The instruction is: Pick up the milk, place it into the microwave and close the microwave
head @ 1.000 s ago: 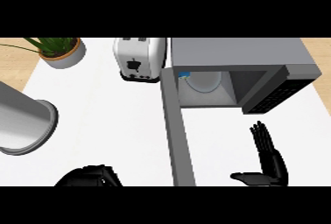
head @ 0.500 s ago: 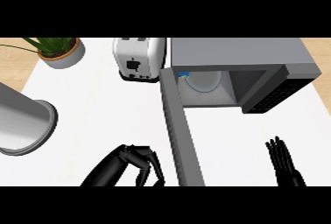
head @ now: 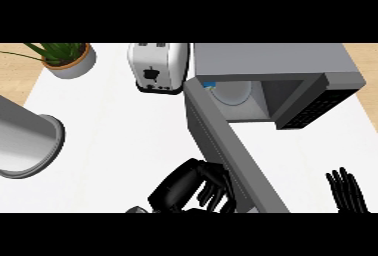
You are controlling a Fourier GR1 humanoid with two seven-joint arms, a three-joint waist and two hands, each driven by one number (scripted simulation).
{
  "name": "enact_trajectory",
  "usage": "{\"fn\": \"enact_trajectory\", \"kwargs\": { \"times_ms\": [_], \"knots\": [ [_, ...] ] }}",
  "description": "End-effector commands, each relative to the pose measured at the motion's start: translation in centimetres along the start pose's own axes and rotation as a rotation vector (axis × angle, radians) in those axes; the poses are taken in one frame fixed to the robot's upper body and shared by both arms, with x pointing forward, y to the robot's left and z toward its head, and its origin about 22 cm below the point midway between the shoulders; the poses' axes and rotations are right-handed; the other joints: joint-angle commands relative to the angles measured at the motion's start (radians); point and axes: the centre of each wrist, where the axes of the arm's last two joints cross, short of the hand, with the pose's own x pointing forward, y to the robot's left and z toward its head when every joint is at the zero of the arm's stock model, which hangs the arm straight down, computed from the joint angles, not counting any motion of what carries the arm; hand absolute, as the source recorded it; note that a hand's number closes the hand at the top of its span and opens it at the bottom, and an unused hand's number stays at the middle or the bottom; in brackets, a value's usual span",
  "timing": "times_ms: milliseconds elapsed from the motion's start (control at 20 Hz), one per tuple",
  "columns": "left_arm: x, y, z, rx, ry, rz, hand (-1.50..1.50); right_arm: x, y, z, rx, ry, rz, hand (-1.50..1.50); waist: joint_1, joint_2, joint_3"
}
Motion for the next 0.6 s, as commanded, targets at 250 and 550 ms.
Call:
{"fn": "enact_trajectory", "kwargs": {
  "times_ms": [250,550],
  "knots": [
    [-2.3,-5.6,-3.7,-0.074,0.103,-0.027,1.5,3.4,0.3,-1.1,0.144,-0.156,-0.132,-1.5,-0.05,0.005,0.0],
    [-3.4,-4.8,-5.6,0.025,0.159,-0.009,1.5,5.9,2.2,-3.4,0.23,-0.198,-0.163,-1.5,-0.106,0.016,-0.002]
  ]
}}
